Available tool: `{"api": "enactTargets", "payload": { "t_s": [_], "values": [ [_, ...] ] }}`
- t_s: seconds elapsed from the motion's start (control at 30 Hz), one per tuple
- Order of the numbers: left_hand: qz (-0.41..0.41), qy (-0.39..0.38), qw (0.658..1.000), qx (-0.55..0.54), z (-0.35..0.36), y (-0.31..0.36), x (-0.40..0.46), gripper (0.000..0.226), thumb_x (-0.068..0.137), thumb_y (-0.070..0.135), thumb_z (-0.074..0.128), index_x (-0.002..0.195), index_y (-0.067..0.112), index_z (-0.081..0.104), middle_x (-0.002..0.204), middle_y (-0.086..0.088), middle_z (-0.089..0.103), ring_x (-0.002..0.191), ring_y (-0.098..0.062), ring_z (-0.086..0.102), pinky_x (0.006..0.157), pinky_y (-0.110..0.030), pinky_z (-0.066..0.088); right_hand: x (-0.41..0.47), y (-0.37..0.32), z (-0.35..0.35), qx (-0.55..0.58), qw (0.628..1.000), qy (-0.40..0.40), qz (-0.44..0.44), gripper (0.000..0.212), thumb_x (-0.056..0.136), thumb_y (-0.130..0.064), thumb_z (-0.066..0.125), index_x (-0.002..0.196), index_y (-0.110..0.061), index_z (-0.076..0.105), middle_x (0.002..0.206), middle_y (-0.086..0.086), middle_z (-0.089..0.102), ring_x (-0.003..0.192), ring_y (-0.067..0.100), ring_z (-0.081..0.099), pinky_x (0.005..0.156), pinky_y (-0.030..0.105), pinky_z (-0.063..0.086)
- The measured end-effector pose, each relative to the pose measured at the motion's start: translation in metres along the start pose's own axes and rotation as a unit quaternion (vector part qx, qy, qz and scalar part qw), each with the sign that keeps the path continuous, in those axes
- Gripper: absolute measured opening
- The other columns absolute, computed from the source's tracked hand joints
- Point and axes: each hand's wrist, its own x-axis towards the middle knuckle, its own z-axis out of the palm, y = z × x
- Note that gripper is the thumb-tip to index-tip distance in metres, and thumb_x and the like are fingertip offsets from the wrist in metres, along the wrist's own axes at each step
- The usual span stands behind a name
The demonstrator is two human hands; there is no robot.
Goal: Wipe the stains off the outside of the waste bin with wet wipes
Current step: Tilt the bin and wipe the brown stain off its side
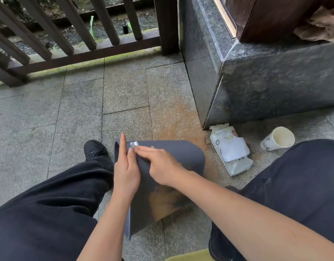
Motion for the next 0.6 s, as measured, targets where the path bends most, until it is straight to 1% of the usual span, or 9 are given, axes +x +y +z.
{"api": "enactTargets", "payload": {
  "t_s": [0.03,0.1,0.17,0.2,0.3,0.43,0.47,0.53,0.6],
  "values": [
    [0.001,0.004,1.000,0.001,0.000,0.000,0.000,0.053,0.102,0.032,0.034,0.154,0.038,0.026,0.121,0.023,0.058,0.114,-0.005,0.042,0.071,0.012,0.023,0.001,0.004,-0.003,-0.008,1.000,-0.003,0.003,0.084,0.079,0.014,0.036,0.150,-0.032,0.040,0.156,-0.021,0.032,0.147,0.020,0.030,0.122,0.039,0.020],
    [0.002,0.004,1.000,0.009,-0.001,0.002,-0.001,0.052,0.103,0.026,0.035,0.154,0.038,0.028,0.118,0.022,0.053,0.104,-0.008,0.047,0.069,0.011,0.027,0.003,0.020,-0.012,-0.036,0.999,0.005,0.029,0.086,0.076,0.014,0.037,0.147,-0.035,0.043,0.154,-0.021,0.035,0.145,0.019,0.033,0.123,0.036,0.017],
    [0.003,0.000,1.000,0.011,-0.002,0.002,-0.002,0.052,0.103,0.025,0.034,0.154,0.038,0.028,0.092,0.040,0.057,0.083,0.016,0.054,0.067,0.008,0.029,0.005,0.047,-0.025,-0.061,0.993,0.011,0.099,0.081,0.078,0.012,0.038,0.143,-0.034,0.049,0.154,-0.017,0.039,0.142,0.020,0.038,0.122,0.033,0.019],
    [0.001,-0.005,1.000,0.013,-0.001,0.002,-0.002,0.052,0.104,0.027,0.034,0.154,0.038,0.028,0.079,0.050,0.051,0.076,0.028,0.048,0.067,0.008,0.030,0.004,0.063,-0.033,-0.073,0.986,0.016,0.151,0.076,0.079,0.010,0.039,0.141,-0.033,0.053,0.153,-0.013,0.042,0.139,0.023,0.042,0.119,0.034,0.026],
    [0.001,-0.010,1.000,0.010,0.002,0.008,-0.002,0.052,0.103,0.034,0.036,0.155,0.029,0.030,0.089,0.066,0.038,0.085,0.040,0.036,0.075,0.011,0.024,-0.006,0.105,-0.052,-0.086,0.948,0.052,0.303,0.059,0.086,0.000,0.043,0.134,-0.028,0.061,0.139,0.010,0.058,0.123,0.035,0.055,0.102,0.040,0.047],
    [-0.002,0.032,0.999,-0.020,0.006,0.009,-0.008,0.051,0.100,0.042,0.044,0.147,0.022,0.041,0.072,0.054,0.047,0.074,0.031,0.045,0.068,0.008,0.031,-0.014,0.121,-0.052,-0.063,0.927,0.083,0.361,0.053,0.090,-0.001,0.042,0.138,-0.020,0.057,0.138,0.014,0.057,0.125,0.037,0.053,0.102,0.042,0.046],
    [-0.007,0.035,0.999,-0.021,0.006,0.010,-0.010,0.052,0.100,0.047,0.041,0.147,0.024,0.041,0.078,0.053,0.050,0.080,0.029,0.046,0.070,0.008,0.030,-0.016,0.121,-0.050,-0.060,0.923,0.093,0.367,0.055,0.091,-0.002,0.041,0.140,-0.021,0.055,0.140,0.014,0.055,0.126,0.036,0.052,0.103,0.042,0.045],
    [-0.014,0.020,1.000,-0.012,0.005,0.011,-0.014,0.059,0.098,0.059,0.033,0.150,0.032,0.035,0.110,0.043,0.051,0.099,0.023,0.040,0.077,0.008,0.025,-0.018,0.123,-0.047,-0.049,0.918,0.118,0.376,0.056,0.091,-0.002,0.041,0.143,-0.021,0.052,0.142,0.013,0.053,0.128,0.036,0.051,0.105,0.042,0.044],
    [-0.013,-0.012,1.000,0.003,0.004,0.010,-0.018,0.063,0.096,0.066,0.027,0.152,0.037,0.028,0.114,0.048,0.046,0.100,0.022,0.039,0.077,0.009,0.024,-0.021,0.125,-0.045,-0.024,0.911,0.141,0.387,0.056,0.092,-0.003,0.041,0.144,-0.021,0.051,0.142,0.013,0.053,0.127,0.035,0.051,0.104,0.040,0.043]
  ]
}}
